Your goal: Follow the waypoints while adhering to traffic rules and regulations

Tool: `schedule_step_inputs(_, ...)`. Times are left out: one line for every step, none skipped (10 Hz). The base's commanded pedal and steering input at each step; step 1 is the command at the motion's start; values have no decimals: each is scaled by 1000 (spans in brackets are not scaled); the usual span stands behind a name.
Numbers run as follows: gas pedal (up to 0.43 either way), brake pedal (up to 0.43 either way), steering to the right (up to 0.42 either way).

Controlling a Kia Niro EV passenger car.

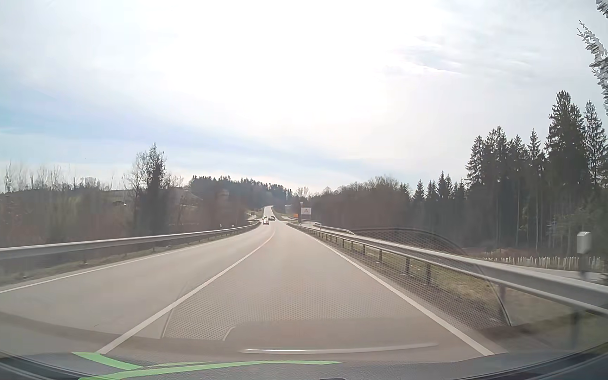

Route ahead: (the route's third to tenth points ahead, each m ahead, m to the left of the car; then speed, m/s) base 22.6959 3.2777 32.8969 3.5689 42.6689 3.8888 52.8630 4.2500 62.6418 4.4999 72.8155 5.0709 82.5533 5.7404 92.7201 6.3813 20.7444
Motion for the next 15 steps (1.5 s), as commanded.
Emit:
schedule_step_inputs(98, 0, -2)
schedule_step_inputs(98, 0, -3)
schedule_step_inputs(87, 0, -2)
schedule_step_inputs(79, 0, -2)
schedule_step_inputs(79, 0, -2)
schedule_step_inputs(67, 0, -2)
schedule_step_inputs(67, 0, -2)
schedule_step_inputs(59, 0, -3)
schedule_step_inputs(59, 0, -2)
schedule_step_inputs(59, 0, -2)
schedule_step_inputs(59, 0, -2)
schedule_step_inputs(47, 0, -2)
schedule_step_inputs(47, 0, -2)
schedule_step_inputs(47, 0, -3)
schedule_step_inputs(47, 0, -3)
